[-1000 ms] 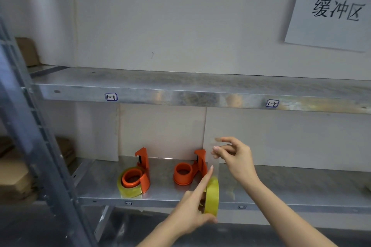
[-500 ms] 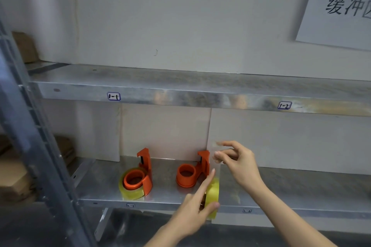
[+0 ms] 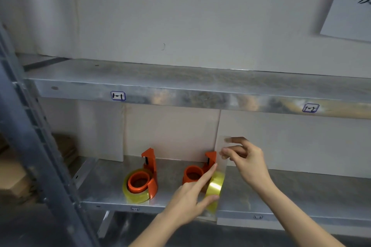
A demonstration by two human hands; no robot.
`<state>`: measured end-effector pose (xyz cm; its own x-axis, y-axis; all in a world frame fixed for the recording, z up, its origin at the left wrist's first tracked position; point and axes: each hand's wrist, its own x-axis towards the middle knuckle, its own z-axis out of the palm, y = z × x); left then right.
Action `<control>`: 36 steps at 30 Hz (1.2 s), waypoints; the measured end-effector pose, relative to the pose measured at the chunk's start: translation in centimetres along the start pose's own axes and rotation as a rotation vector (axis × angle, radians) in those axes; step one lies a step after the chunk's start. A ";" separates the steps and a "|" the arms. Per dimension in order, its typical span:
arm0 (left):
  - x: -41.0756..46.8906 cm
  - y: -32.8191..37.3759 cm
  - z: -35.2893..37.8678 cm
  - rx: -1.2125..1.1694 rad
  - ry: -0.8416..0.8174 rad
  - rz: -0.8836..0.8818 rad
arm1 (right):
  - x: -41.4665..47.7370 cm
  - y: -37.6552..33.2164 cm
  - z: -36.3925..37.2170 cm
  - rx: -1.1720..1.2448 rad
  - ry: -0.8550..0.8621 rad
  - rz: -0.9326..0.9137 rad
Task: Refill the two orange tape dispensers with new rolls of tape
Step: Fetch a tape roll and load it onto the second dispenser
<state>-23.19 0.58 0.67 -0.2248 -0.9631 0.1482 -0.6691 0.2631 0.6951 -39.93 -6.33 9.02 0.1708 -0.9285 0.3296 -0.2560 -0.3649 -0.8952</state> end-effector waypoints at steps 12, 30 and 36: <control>5.3 -7.7 0.4 0.004 0.184 -0.315 | 0.4 -0.8 -1.2 0.066 0.029 -0.011; 5.7 -9.7 1.1 -0.087 0.109 -0.424 | 0.2 -0.8 -1.8 0.012 0.020 -0.012; 5.2 -8.0 -0.3 -0.133 0.115 -0.370 | 0.4 -1.7 -1.5 0.038 0.036 -0.050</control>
<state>-18.81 -6.53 -3.91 0.0994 -0.9934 -0.0566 -0.5912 -0.1047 0.7997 -40.86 -6.20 11.14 0.1475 -0.9114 0.3841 -0.2118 -0.4085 -0.8879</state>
